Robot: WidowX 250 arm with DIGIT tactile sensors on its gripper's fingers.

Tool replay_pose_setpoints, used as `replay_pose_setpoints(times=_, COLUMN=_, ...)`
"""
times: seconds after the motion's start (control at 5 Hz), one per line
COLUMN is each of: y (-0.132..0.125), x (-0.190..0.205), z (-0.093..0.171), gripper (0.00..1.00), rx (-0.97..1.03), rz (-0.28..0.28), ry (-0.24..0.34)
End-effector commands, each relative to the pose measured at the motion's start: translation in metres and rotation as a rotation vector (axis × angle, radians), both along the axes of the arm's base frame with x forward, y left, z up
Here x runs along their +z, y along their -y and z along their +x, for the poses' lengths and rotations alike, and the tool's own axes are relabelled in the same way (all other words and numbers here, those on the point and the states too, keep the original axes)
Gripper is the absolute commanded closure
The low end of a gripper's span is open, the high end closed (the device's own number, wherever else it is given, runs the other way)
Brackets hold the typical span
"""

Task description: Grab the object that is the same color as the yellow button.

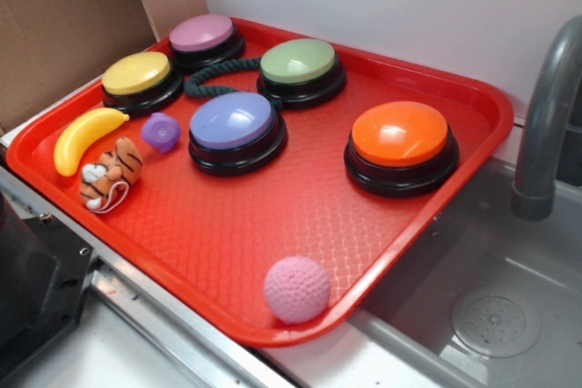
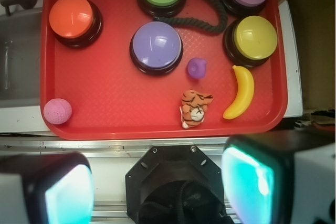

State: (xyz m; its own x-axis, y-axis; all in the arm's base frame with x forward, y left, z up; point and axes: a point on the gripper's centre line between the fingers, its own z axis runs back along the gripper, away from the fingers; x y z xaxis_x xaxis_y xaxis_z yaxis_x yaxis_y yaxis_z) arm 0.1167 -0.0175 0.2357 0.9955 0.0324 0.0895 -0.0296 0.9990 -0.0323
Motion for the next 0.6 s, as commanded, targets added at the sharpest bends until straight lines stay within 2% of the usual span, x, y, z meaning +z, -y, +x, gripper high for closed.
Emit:
replay_pose_setpoints(times=0.0, y=0.0, x=0.0, z=0.0, gripper=0.0, rx=0.0, rz=0.0, ry=0.0)
replay_pose_setpoints(times=0.4, y=-0.041, x=-0.045, z=0.018, gripper=0.0, rx=0.08, rz=-0.031, ry=-0.006)
